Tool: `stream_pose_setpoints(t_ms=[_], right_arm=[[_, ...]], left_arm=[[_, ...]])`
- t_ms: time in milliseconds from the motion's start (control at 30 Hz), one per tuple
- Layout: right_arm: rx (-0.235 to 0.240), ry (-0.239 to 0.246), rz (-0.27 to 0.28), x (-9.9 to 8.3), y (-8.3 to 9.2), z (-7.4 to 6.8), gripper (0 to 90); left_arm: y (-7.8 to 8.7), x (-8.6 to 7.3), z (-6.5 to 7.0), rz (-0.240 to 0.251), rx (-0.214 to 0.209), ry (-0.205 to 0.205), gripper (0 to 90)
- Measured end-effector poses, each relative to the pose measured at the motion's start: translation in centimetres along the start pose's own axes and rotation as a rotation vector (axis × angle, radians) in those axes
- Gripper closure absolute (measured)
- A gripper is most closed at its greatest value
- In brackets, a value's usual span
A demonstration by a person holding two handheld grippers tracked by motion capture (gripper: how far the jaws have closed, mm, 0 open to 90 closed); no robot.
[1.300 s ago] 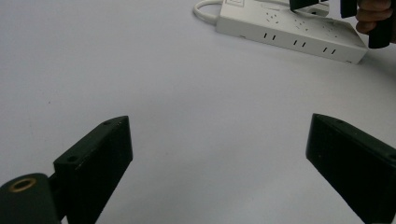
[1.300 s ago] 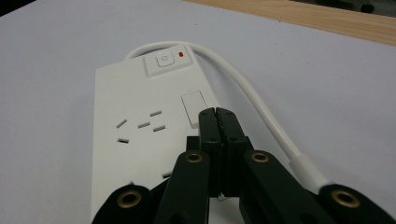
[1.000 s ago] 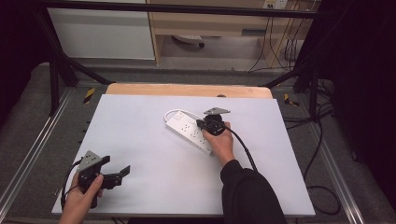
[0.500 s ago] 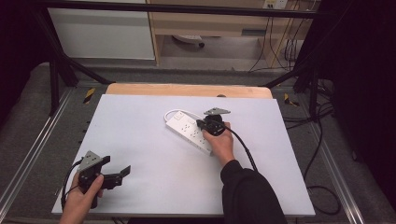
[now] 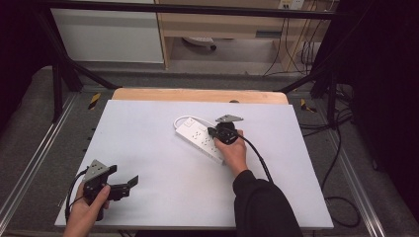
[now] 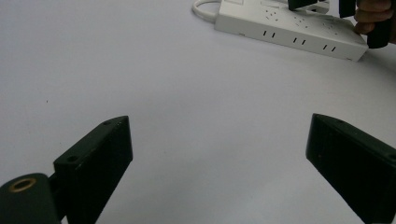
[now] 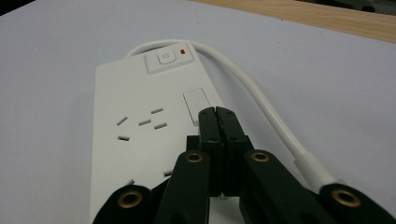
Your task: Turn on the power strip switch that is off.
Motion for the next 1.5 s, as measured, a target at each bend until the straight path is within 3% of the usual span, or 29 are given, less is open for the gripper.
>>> stream_pose_setpoints(t_ms=[600,1500], right_arm=[[0.001,0.019,0.008,0.3,0.7,-0.2,90.0],[0.003,0.005,0.019,0.8,1.7,0.1,88.3]], left_arm=[[0.1,0.0,0.0,0.0,0.006,-0.004,6.8],[-0.1,-0.1,0.1,-0.01,0.004,-0.007,6.8]])
Point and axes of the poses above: each handheld gripper's, and its own axes: y roughly backward along the jaws, x roughly out of its top, z roughly to its right, the point moved 3 cm from there along -y, roughly forward along the jaws, and after that the axes turned 13 degrees about -z, right-handed, at the moved point
